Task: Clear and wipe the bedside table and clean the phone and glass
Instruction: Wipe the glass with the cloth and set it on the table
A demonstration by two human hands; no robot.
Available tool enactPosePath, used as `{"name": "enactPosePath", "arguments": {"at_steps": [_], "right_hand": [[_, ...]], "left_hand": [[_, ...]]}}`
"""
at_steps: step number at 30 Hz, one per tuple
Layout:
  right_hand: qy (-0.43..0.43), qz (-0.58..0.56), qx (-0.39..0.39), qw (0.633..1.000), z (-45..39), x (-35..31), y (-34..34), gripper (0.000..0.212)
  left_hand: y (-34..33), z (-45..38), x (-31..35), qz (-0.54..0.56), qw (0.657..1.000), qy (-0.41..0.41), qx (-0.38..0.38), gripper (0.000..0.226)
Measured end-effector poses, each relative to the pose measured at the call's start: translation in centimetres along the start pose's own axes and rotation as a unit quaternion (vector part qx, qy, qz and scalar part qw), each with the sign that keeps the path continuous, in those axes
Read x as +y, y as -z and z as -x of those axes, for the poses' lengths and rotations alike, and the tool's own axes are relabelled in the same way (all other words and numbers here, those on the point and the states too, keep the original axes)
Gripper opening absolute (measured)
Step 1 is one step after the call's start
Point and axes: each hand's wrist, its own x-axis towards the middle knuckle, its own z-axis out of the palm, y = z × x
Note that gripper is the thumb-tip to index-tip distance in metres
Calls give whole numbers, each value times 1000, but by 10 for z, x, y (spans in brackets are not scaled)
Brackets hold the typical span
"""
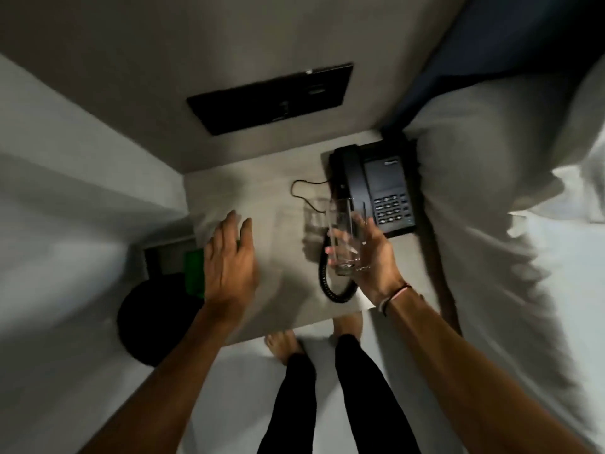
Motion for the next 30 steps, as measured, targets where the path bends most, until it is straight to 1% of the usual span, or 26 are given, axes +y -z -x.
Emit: {"name": "enactPosePath", "arguments": {"at_steps": [3,6,8,11,13,14,16,17,18,19,20,22,23,24,25,27,29,30], "right_hand": [[-28,4,-24,999,-23,15,-13,29],[-46,36,-60,997,-30,20,-30,28],[-58,56,-69,994,-34,23,-34,43],[-102,57,-62,991,-38,27,-36,59],[-129,50,-56,989,-41,29,-33,69],[-134,50,-59,988,-41,28,-33,74],[-128,72,-77,986,-41,27,-32,78],[-121,85,-88,985,-41,27,-31,73],[-118,92,-99,984,-40,27,-32,63],[-109,94,-102,984,-38,26,-31,51],[-104,94,-102,985,-36,25,-32,45],[-105,76,-96,987,-37,25,-30,54],[-110,56,-93,988,-38,26,-30,55],[-111,41,-91,989,-37,26,-33,51],[-106,32,-94,989,-36,27,-36,44],[-86,23,-111,990,-32,28,-45,34],[-65,5,-142,988,-28,30,-52,28],[-56,-3,-151,987,-25,30,-56,26]], "left_hand": [[-12,-3,-39,3,997,38,-68,67],[-13,-15,-62,-4,991,39,-127,59],[-10,-25,-69,-31,984,32,-173,53],[-6,-38,-70,-71,979,37,-185,45],[-3,-42,-69,-77,975,37,-207,44],[-3,-43,-71,-63,972,36,-224,46],[-1,-44,-74,27,969,50,-241,45],[1,-46,-74,79,967,51,-235,41],[4,-48,-74,121,967,46,-219,35],[8,-51,-71,152,970,31,-185,27],[12,-53,-68,176,975,21,-134,21],[26,-57,-56,217,976,10,-5,22],[35,-57,-46,237,970,1,48,28],[44,-56,-35,256,963,-10,79,36],[52,-54,-22,274,957,-24,88,44],[60,-47,1,301,950,-43,70,56],[59,-39,19,306,950,-50,46,63],[57,-36,25,301,951,-48,46,65]]}}
